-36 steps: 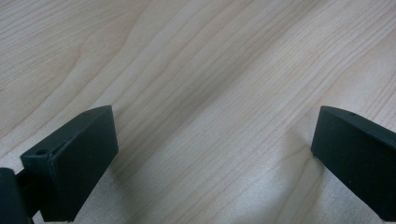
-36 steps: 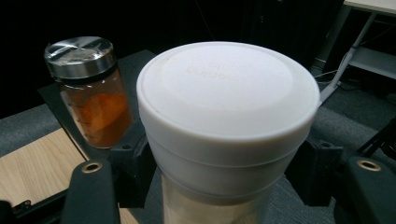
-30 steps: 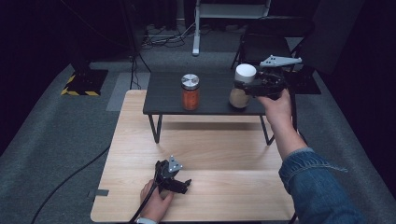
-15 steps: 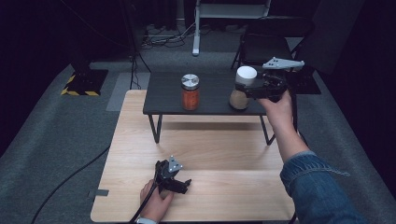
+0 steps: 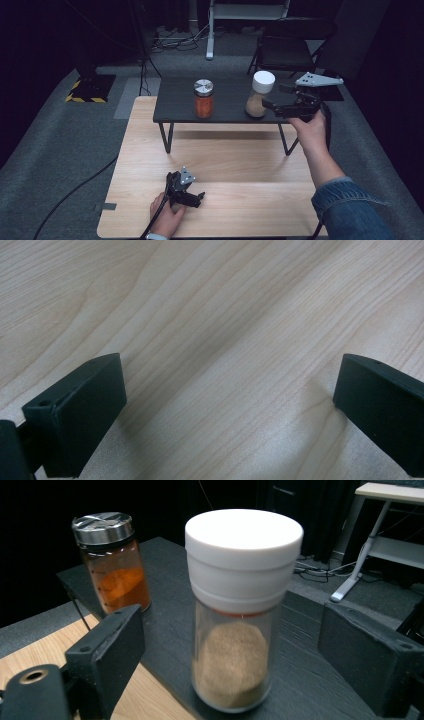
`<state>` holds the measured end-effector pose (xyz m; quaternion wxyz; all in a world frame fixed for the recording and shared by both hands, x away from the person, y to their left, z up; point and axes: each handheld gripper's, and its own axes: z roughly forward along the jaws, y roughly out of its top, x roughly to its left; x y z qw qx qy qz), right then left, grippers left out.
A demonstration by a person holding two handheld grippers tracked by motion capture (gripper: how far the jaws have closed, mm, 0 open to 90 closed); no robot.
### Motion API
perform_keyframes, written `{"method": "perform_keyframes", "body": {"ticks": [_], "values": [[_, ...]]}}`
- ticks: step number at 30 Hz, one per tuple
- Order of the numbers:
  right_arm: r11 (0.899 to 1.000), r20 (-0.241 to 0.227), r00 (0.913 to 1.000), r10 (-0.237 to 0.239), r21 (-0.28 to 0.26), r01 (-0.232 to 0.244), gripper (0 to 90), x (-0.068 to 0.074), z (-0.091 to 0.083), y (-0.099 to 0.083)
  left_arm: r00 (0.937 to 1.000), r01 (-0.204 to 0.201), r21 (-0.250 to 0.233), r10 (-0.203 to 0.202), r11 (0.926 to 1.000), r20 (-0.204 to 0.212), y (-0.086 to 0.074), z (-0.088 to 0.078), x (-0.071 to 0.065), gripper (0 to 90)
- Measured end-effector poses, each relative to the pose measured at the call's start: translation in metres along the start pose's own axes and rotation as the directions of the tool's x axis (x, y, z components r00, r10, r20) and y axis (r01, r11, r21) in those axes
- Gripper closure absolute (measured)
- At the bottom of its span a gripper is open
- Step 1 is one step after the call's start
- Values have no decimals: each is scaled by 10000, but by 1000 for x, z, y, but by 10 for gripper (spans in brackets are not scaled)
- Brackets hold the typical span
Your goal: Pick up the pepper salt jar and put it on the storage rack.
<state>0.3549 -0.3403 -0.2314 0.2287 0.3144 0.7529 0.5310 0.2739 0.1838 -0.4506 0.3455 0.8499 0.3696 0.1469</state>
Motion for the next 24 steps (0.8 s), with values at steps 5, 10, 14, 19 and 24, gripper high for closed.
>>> {"method": "perform_keyframes", "body": {"ticks": [5, 10, 14, 19, 24], "values": [[9999, 30, 9999, -134, -50, 134, 116, 2, -16, -13, 10000, -25, 17, 25, 10000, -2, 0, 0, 0, 5], [9996, 82, 9996, -285, -59, 285, 116, 7, -29, -29, 10000, -26, 19, 26, 10000, -5, 0, 0, 0, 5], [9990, 97, 9989, -452, 24, 452, 116, 12, -37, -42, 10000, -16, 13, 16, 10000, -1, 0, 0, 0, 5], [9976, -25, 9978, -665, 178, 665, 116, 20, -43, -59, 10000, -17, 15, 17, 10000, -2, 0, 0, 0, 5], [9955, -99, 9959, -894, 319, 897, 113, 31, -44, -79, 10000, -24, 17, 24, 10000, -1, 0, 0, 0, 5]]}}
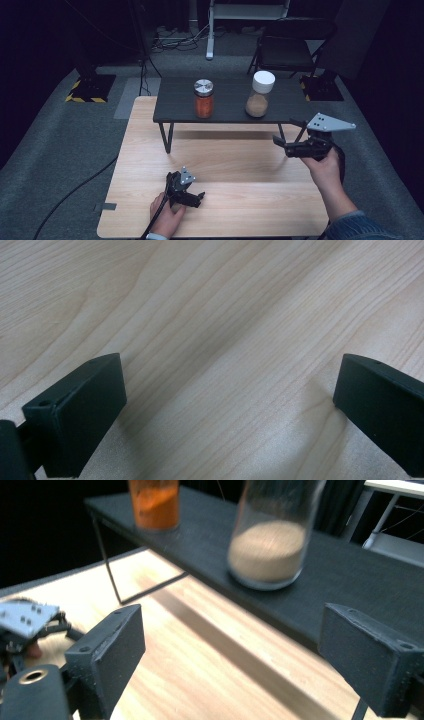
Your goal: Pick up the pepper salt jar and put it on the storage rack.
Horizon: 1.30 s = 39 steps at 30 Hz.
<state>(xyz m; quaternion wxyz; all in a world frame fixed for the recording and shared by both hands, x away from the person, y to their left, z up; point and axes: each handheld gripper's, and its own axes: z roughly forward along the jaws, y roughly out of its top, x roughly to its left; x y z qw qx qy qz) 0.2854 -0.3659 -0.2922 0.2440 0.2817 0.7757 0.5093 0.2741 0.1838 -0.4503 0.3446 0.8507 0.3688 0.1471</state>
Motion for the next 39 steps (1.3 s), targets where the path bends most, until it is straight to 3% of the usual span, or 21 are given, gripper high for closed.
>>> {"method": "perform_keyframes", "body": {"ticks": [5, 7, 17, 24, 29, 32, 39], "values": [[9997, -210, 9995, 235, -54, -236, 105, 8, 4, -29, 10000, 1, -3, -1, 10000, 0, 0, 0, 0, 5], [9992, -229, 9992, 314, 269, -308, 101, 10, 8, -42, 10000, 2, -3, -2, 10000, 0, 0, 0, 0, 5], [9954, -47, 9990, 444, 850, -439, 89, 17, 12, -77, 10000, 8, -7, -8, 10000, -1, 0, 0, 0, 5], [9885, 97, 9961, 880, 1228, -885, 87, 21, 17, -107, 10000, 7, -6, -7, 10000, -2, 0, 0, 0, 5], [9785, 165, 9964, 832, 1882, -848, 85, 27, 27, -121, 10000, 5, 0, -5, 10000, -4, 0, 0, 0, 5], [9675, 321, 9982, 515, 2460, -578, 84, 32, 34, -125, 10000, 7, -2, -7, 10000, -3, 0, 0, 0, 5], [9433, 269, 9985, 479, 3276, -541, 82, 36, 45, -137, 10000, 14, -6, -14, 10000, -3, 0, 0, 0, 5]]}}
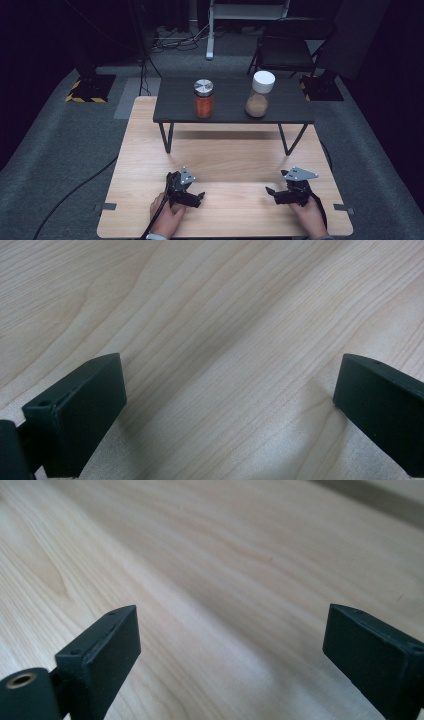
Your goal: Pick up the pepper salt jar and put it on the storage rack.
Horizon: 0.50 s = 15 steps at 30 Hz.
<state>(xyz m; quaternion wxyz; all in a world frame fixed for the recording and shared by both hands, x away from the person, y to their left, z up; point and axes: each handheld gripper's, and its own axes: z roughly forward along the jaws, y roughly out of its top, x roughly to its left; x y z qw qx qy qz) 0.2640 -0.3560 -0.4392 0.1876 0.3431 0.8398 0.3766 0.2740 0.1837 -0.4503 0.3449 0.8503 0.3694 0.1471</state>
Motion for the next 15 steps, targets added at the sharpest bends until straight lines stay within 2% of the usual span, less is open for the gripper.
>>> {"method": "perform_keyframes", "body": {"ticks": [7, 11, 13, 15], "values": [[9975, 6, 9999, -160, 688, 159, 65, 7, 12, 5, 10000, -15, 12, 15, 10000, 1, 0, 0, 0, 5], [9975, -106, 9999, -50, 705, 57, 52, 7, 15, 5, 10000, -17, 11, 17, 10000, 0, 0, 0, 0, 5], [9979, -286, 9993, 229, 607, -211, 36, 3, 17, 1, 10000, -15, 8, 15, 10000, -1, 0, 0, 0, 5], [9977, -316, 9992, 257, 643, -237, 29, 2, 18, 2, 10000, -17, 1, 17, 10000, 5, 0, 0, 0, 5]]}}
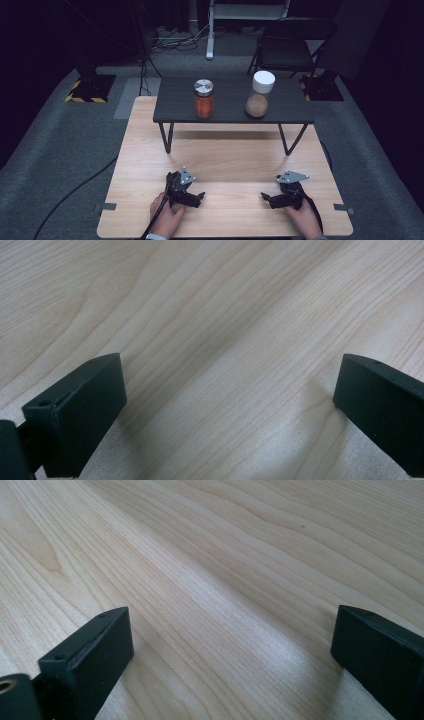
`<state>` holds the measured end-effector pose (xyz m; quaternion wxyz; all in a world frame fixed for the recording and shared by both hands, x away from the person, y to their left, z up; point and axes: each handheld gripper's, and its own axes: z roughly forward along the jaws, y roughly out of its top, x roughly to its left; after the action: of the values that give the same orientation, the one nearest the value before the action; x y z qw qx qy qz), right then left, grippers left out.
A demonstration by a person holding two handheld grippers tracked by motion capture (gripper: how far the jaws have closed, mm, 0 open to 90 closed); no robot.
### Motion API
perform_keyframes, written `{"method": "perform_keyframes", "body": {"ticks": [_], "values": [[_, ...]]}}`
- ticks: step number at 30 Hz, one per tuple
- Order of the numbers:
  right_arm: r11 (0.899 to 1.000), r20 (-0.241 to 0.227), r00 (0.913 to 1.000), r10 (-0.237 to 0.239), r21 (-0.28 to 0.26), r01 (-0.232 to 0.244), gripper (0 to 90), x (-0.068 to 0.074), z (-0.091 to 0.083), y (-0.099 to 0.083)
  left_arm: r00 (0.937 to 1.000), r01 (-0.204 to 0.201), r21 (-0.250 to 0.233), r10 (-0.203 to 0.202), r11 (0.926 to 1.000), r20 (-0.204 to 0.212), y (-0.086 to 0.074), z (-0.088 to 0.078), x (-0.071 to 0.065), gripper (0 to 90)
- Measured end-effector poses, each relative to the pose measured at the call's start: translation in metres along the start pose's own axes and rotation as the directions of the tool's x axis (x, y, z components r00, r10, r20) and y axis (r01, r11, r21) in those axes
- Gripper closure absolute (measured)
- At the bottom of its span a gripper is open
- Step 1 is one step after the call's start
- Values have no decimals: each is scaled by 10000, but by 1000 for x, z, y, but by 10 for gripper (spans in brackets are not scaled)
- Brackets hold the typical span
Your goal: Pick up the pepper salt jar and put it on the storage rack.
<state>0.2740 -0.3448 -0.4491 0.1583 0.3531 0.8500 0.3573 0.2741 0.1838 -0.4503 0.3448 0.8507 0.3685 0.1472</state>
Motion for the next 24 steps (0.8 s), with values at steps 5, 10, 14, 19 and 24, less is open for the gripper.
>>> {"method": "perform_keyframes", "body": {"ticks": [5, 10, 14, 19, 24], "values": [[10000, -62, 10000, -33, 38, 33, 19, -1, 1, 1, 10000, 2, 9, -2, 10000, -8, 0, 0, 0, 5], [10000, -82, 10000, -52, 28, 52, 18, -2, 1, 2, 10000, 4, 5, -4, 10000, -7, 0, 0, 0, 5], [10000, -85, 10000, -47, 33, 47, 18, -2, 1, 2, 10000, 5, 7, -5, 10000, -6, 0, 0, 0, 5], [10000, -81, 10000, -46, 32, 46, 18, -2, 1, 2, 10000, 6, 7, -6, 10000, -9, 0, 0, 0, 5], [10000, -81, 10000, -52, 31, 52, 18, -2, 1, 2, 10000, 5, 7, -5, 10000, -4, 0, 0, 0, 5]]}}
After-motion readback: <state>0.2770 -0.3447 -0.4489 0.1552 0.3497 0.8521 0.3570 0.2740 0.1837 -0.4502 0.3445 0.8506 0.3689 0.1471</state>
